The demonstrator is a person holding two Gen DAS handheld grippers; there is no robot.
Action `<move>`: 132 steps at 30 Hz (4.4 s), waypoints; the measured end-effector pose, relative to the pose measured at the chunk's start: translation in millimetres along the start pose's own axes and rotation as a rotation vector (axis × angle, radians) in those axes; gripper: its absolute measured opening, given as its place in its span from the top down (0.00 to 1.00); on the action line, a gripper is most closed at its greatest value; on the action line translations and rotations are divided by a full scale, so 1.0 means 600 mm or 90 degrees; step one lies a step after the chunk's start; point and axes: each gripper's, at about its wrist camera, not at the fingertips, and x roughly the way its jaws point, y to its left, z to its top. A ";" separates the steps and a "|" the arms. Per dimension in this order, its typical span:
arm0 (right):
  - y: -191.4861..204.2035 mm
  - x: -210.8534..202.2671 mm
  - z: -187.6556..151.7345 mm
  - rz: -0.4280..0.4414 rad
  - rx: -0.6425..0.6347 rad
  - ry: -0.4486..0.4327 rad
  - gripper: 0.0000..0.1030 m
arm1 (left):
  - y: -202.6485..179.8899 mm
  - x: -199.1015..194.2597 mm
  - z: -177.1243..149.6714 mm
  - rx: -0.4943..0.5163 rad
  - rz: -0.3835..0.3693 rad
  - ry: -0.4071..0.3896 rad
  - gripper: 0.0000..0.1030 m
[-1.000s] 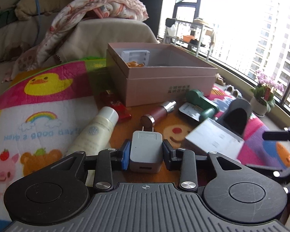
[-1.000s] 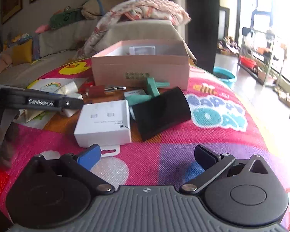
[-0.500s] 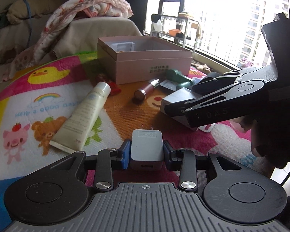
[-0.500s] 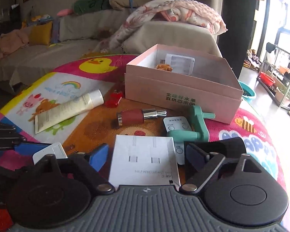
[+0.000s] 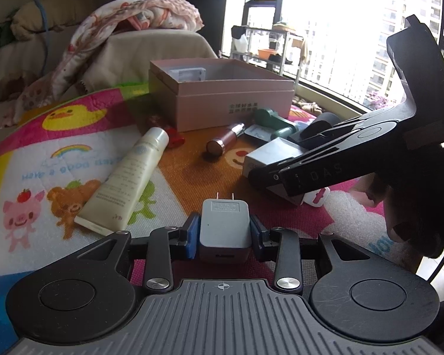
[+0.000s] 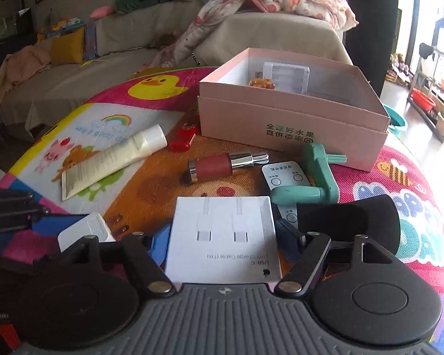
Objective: Organize rigid objects
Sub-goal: 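Grasp the white USB-C cable box with the right tool and lift it, then lower the cable box into the pink box while the left tool releases the plug, then grasp the white lotion bottle with the left tool while the right tool grasps a white cube, then grasp the red lighter with the right tool while the left tool holds the lotion bottle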
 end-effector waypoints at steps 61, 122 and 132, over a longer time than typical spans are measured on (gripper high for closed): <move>0.030 0.126 0.141 0.038 0.057 0.036 0.33 | 0.118 0.027 0.056 -0.064 0.034 -0.037 0.82; 0.081 0.104 0.122 0.019 -0.050 0.085 0.78 | 0.131 0.016 0.017 -0.191 0.029 -0.040 0.71; 0.057 -0.030 0.014 0.024 -0.082 0.080 0.77 | 0.098 0.027 0.033 -0.095 -0.025 -0.006 0.71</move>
